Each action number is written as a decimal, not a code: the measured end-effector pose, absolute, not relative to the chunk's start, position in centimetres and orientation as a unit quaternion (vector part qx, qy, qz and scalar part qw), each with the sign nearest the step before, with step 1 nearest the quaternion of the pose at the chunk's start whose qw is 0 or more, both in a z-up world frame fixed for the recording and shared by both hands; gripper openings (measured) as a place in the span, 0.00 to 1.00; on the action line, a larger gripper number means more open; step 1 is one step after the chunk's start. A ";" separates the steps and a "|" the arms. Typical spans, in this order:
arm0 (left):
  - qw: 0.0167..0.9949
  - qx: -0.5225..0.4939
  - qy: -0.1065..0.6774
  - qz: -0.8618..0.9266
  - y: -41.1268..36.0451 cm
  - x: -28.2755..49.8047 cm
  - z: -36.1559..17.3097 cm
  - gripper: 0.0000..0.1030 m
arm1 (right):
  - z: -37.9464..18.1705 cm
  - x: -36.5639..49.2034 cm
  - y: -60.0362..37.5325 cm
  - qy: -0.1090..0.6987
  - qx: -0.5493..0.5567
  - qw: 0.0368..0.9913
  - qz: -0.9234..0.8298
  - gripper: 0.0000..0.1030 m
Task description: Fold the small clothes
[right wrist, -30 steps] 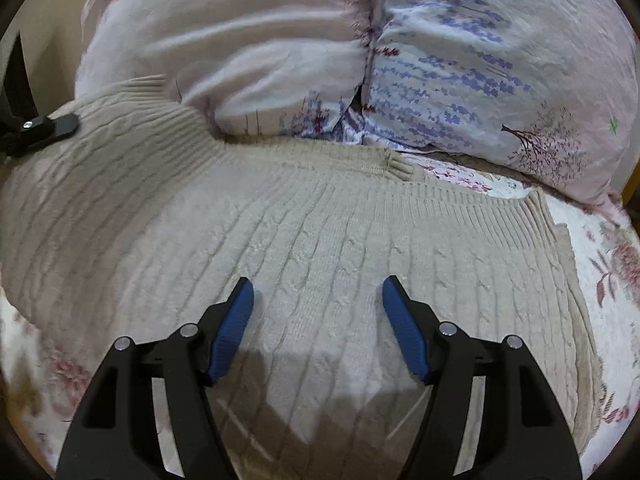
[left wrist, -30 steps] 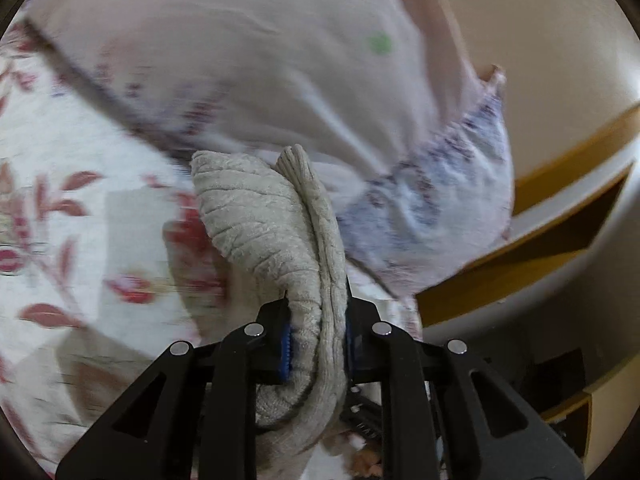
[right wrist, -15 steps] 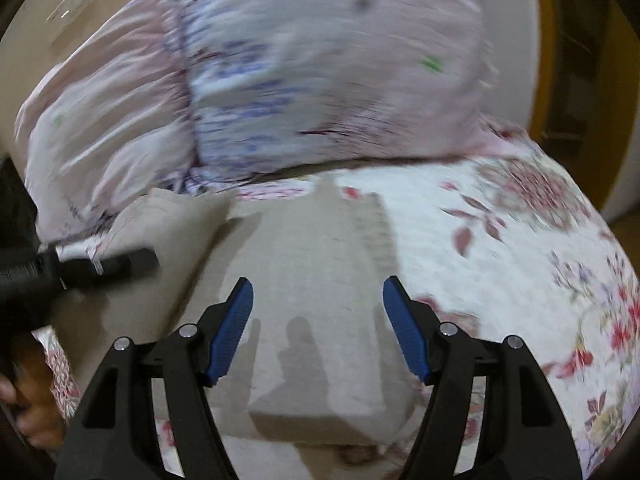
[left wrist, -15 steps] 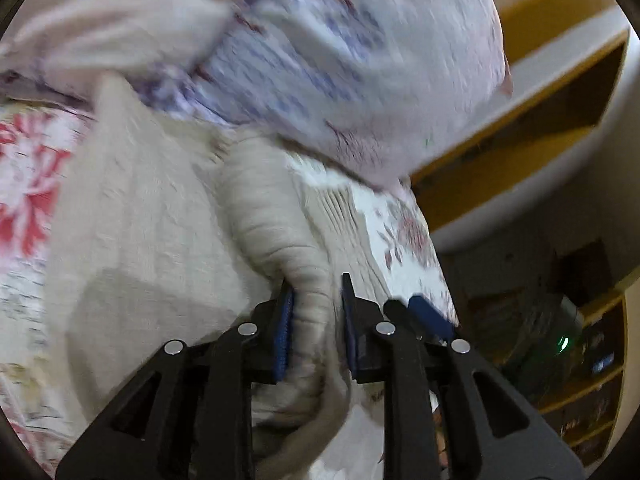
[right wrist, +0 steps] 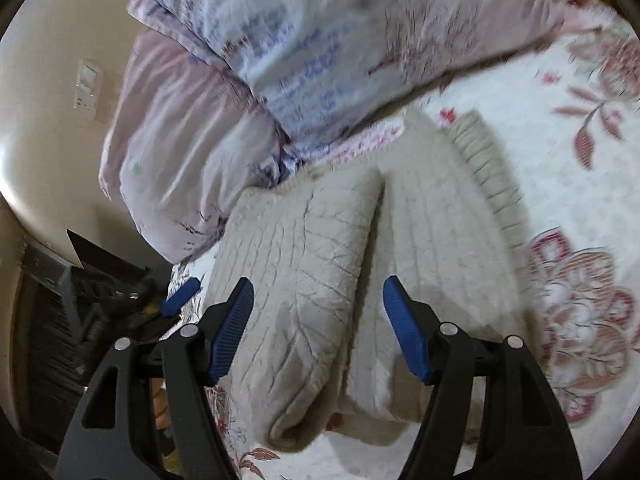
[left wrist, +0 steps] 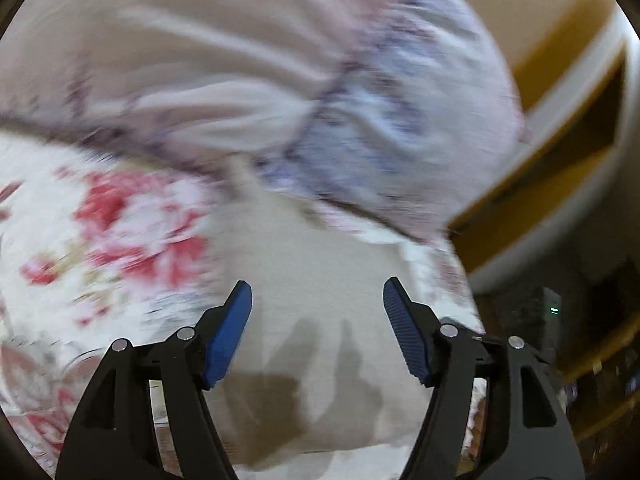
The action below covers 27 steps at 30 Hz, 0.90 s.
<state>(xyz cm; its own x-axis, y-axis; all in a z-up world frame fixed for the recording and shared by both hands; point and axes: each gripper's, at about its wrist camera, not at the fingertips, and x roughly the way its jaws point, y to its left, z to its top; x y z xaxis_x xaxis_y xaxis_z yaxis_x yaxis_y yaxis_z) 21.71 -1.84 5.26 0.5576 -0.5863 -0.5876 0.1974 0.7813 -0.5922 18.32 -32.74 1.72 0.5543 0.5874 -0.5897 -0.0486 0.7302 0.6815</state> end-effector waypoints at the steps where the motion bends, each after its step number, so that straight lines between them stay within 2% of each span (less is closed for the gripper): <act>1: 0.847 -0.241 0.419 -0.221 -1.6 21.9 4.6 0.66 | 1.5 18.7 -32.5 0.439 0.306 0.824 0.189 0.65; 5: 0.830 -0.252 0.452 -0.208 -1.3 22.2 2.3 0.66 | 0.5 19.8 -31.4 0.459 0.290 0.821 0.179 0.57; 7: 0.821 -0.257 0.463 -0.214 -1.7 22.2 1.4 0.66 | 0.4 20.0 -31.1 0.456 0.294 0.817 0.194 0.37; 15: 0.777 -0.315 0.489 -0.241 -1.2 21.9 -0.8 0.67 | -1.2 22.1 -30.3 0.461 0.326 0.799 0.208 0.40; 17: 0.776 -0.317 0.489 -0.243 -1.1 21.7 -0.7 0.67 | -1.0 22.6 -29.6 0.460 0.314 0.805 0.206 0.23; 19: 0.772 -0.320 0.490 -0.247 -1.1 21.6 -0.4 0.67 | -0.6 22.8 -29.2 0.456 0.296 0.814 0.204 0.18; 27: 0.775 -0.316 0.477 -0.270 -1.5 21.4 1.3 0.71 | 7.5 20.0 -29.8 0.341 0.143 0.918 0.146 0.16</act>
<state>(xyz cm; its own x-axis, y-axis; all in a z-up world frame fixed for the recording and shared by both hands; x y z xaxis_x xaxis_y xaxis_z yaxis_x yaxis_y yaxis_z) 21.39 -1.48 1.30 0.3995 -0.7200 -0.5675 0.1177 0.6542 -0.7471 19.97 -29.77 7.53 0.7249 0.3658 -0.5837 -0.1709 0.9164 0.3620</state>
